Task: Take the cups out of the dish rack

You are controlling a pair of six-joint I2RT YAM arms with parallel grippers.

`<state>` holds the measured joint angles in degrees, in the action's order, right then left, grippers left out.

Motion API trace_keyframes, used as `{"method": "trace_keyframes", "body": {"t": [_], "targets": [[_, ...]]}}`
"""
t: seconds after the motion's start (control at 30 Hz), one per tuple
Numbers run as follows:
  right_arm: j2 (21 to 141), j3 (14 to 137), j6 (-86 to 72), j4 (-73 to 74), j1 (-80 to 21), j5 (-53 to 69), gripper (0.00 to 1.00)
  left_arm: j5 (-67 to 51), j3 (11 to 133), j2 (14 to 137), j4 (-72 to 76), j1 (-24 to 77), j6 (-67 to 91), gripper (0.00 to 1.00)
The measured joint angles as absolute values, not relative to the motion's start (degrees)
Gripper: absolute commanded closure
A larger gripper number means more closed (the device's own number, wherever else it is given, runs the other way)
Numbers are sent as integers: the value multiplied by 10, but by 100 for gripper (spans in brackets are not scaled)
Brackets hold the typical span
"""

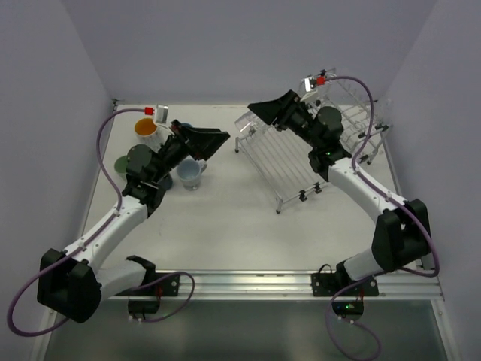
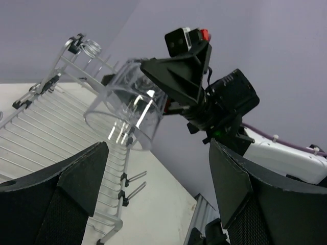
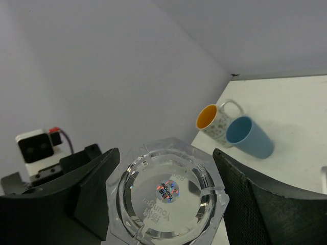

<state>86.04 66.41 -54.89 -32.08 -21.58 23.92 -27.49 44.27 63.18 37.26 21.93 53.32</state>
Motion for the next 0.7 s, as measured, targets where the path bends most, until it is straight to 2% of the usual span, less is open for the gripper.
{"method": "trace_keyframes", "body": {"t": [0.3, 0.7], "targets": [[776, 611, -590, -389, -238, 262, 52, -268, 457, 684, 430, 229, 581, 25], [767, 586, -599, -419, -238, 262, 52, -285, 465, 743, 482, 279, 633, 27]]}}
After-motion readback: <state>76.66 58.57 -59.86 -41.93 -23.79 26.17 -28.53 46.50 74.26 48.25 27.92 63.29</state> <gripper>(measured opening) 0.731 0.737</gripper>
